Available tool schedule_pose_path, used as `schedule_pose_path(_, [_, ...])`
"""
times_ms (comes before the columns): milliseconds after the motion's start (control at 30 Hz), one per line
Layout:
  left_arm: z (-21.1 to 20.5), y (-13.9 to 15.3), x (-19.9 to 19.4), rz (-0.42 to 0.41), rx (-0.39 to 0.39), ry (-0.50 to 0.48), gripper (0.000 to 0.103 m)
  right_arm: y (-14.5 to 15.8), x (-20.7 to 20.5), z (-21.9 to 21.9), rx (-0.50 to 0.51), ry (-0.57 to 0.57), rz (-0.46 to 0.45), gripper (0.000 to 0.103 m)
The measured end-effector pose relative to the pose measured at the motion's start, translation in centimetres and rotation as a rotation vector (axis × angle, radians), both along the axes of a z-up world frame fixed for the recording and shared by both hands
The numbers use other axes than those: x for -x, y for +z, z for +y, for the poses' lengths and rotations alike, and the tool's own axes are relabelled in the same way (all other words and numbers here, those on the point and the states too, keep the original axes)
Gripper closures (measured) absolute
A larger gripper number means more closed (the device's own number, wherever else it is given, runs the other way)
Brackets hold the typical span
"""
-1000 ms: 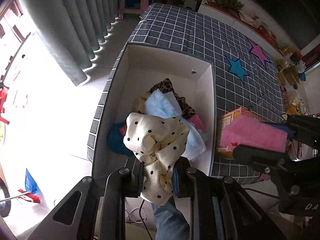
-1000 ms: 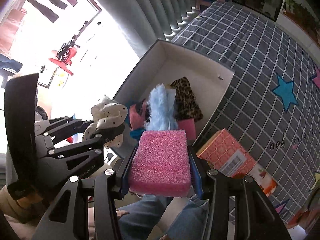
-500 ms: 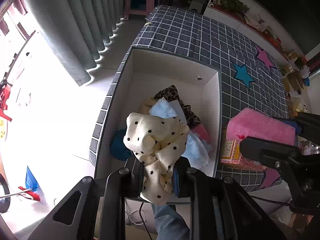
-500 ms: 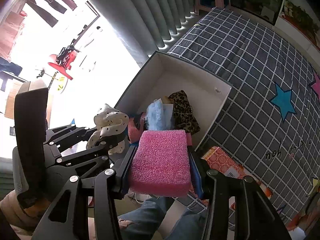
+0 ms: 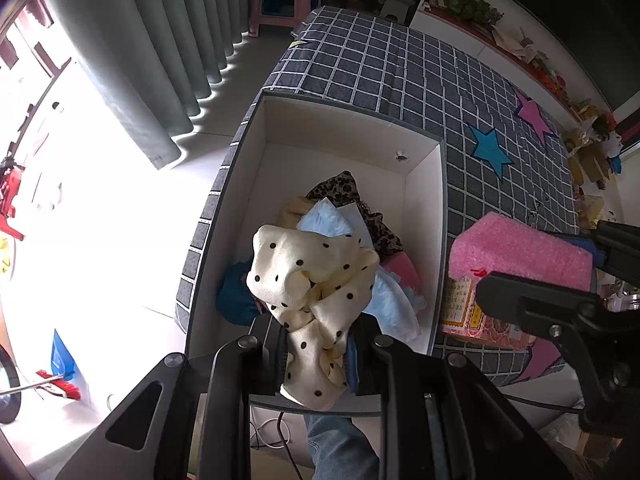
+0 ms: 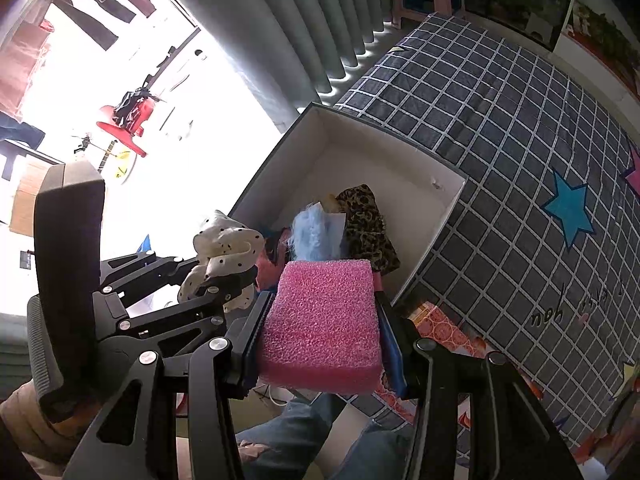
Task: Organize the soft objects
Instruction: 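Hold the scrunchie and foam block above the box with both tools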
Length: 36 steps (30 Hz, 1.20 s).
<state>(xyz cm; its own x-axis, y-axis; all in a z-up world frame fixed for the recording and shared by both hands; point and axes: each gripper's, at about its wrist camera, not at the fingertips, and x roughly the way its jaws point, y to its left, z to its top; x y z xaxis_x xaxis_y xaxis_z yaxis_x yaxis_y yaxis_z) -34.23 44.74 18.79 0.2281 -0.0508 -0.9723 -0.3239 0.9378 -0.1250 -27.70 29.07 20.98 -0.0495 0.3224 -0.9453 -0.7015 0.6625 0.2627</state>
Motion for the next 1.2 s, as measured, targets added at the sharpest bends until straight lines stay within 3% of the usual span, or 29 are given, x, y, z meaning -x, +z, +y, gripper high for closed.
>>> schedule_pose_path(1200, [1.0, -1.8, -3.5, 0.039, -0.023, 0.026, 0.079, -2.3, -3.6, 1.7, 0.029, -0.047, 0.016, 0.053])
